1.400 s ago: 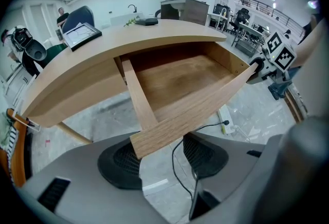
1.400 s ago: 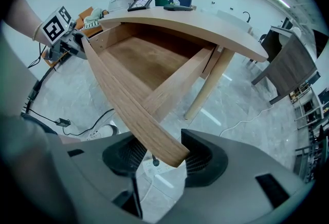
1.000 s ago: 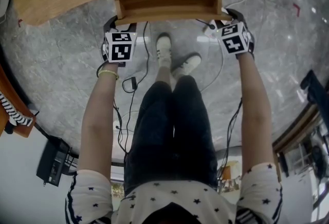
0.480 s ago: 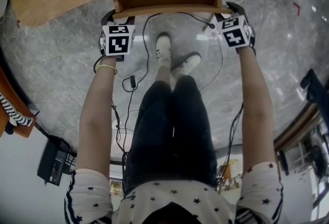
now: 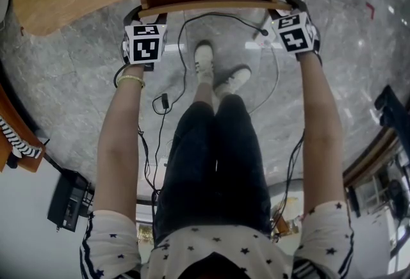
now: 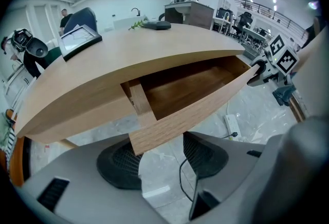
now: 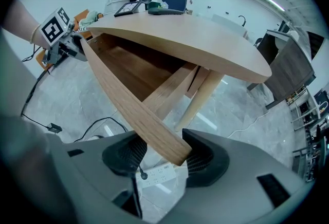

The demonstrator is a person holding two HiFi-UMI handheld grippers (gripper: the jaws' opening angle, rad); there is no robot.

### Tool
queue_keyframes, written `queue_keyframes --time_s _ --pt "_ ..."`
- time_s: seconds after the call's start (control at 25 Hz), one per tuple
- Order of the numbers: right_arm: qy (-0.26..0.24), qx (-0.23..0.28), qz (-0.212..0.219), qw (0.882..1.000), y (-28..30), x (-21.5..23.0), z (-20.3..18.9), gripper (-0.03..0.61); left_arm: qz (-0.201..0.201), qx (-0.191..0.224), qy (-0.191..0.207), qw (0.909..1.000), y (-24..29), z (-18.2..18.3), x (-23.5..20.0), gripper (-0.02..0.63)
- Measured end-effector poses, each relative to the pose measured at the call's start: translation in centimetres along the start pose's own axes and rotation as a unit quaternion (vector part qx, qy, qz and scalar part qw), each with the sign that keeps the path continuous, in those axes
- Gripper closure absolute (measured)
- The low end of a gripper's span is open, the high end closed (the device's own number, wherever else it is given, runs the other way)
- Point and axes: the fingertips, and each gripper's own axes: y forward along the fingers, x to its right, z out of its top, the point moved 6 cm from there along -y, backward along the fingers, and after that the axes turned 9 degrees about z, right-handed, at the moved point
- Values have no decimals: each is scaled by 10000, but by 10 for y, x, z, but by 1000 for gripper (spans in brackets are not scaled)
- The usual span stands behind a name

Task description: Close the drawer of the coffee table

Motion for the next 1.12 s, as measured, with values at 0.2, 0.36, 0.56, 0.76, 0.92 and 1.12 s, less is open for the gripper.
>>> queue_keyframes --time_s 0.2,0.36,0.56,0.76,0.92,1.12 --pt "18 29 -5 10000 2 4 6 364 21 69 -50 10000 3 6 -3 371" --pt "27 36 -14 10000 4 11 12 364 57 82 -88 9999 6 13 -5 371" --pt "46 51 -22 10000 6 16 19 364 68 132 -141 9998 10 19 -9 371" --pt "80 95 -64 9999 8 21 23 364 133 158 -361 9991 13 23 -11 371" --pt "242 163 -89 9995 9 24 27 364 202 199 -644 9975 15 26 -12 370" --pt "350 212 -150 9990 9 28 31 362 289 263 -1013 9941 17 29 -13 371"
